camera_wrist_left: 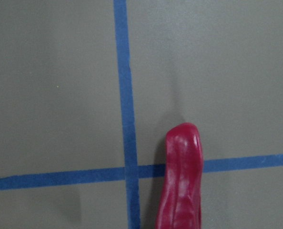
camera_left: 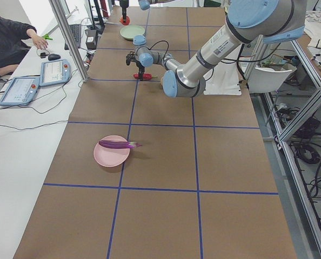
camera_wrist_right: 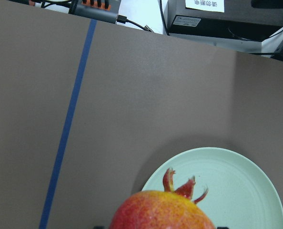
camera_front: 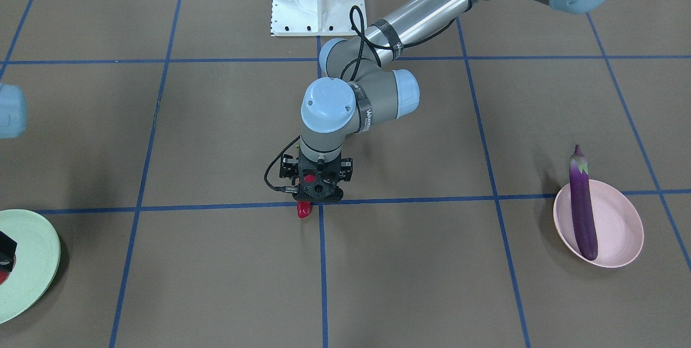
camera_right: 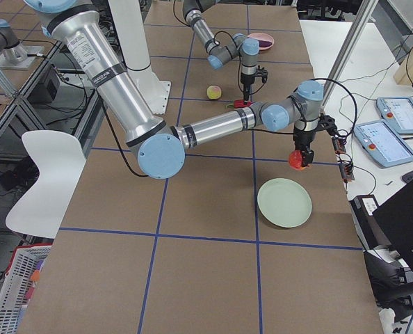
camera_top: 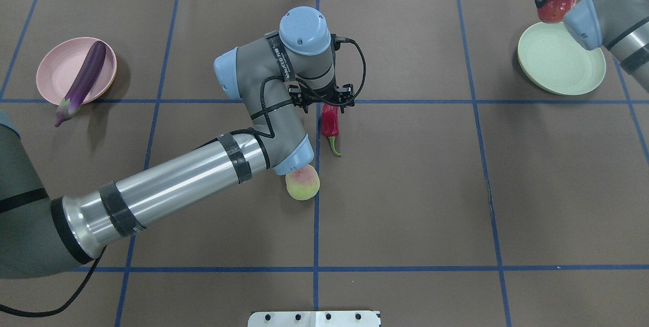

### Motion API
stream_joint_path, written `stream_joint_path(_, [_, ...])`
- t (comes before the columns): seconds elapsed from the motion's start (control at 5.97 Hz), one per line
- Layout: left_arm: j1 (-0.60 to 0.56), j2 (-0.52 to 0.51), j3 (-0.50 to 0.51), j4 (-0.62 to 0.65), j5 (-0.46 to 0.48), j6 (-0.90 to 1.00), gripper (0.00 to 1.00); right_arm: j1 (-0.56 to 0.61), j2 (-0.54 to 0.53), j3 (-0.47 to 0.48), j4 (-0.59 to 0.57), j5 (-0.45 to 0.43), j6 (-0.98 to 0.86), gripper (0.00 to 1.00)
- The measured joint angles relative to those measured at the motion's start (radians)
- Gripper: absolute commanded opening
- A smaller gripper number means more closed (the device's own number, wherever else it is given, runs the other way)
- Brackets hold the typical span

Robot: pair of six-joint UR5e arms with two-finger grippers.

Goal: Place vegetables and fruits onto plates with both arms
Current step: 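Carry the pomegranate toward the green plate while the left gripper grasps the chili, then place the pomegranate on the green plate while the left gripper carries the chili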

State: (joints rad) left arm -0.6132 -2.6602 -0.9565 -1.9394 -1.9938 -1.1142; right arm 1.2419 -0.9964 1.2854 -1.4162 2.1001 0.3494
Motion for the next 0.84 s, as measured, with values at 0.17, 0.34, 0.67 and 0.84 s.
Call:
stream_joint_path(0.17, [0.003,-0.005,0.004,-0.002,0.000,0.000,0.00,0.006,-0.003,-0.017,0.009,0.000,-0.020,0.00])
stream_joint_path(0.34, [0.006,-0.007,0.004,-0.003,0.000,0.002,0.00,0.009,-0.008,-0.024,0.013,0.000,-0.035,0.00])
stream_joint_path(0.67, [-0.007,-0.017,-0.005,0.004,-0.007,0.003,0.00,0.015,-0.013,-0.040,0.017,-0.001,-0.058,0.00])
stream_joint_path(0.84, [-0.045,-0.030,-0.020,0.028,-0.045,0.002,0.00,0.013,-0.018,-0.050,0.018,-0.007,-0.065,0.00])
